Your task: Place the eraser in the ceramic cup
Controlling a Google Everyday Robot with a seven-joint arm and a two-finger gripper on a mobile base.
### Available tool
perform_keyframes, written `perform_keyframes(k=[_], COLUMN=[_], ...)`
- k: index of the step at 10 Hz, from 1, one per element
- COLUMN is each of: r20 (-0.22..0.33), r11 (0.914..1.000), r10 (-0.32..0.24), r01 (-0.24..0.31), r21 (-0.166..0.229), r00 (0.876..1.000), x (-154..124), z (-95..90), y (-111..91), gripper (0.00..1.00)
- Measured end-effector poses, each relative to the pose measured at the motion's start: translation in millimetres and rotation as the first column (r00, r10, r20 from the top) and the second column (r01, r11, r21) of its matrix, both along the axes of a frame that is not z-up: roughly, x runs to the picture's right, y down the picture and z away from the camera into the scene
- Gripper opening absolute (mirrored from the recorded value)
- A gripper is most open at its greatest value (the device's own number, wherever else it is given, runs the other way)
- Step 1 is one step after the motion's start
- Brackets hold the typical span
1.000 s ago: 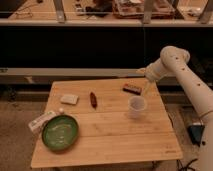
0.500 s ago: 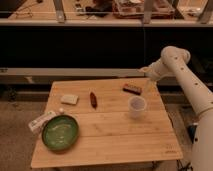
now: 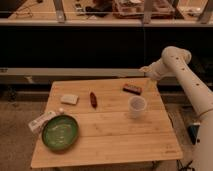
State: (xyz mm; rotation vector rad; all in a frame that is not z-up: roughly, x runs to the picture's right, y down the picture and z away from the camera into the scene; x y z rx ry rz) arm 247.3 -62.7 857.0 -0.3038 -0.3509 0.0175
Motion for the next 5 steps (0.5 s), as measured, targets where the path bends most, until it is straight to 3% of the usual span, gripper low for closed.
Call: perform_keyframes(k=[2,3,5], r20=[0.006,0.011,0.020], r11=[0.9952,0.9924,0.9941], r10=[0.014,0.016,0.006], r01=[-0.014,-0.017,-0.008], r21=[0.097,0.122,0.108], r00=[1.000,1.000,1.000], x=[-5.0,-8.8,-16.0], z=[3.5,7.3,21.8], y=[-18.5,-19.9,-2.7], gripper=[0.80,0.80,0.80])
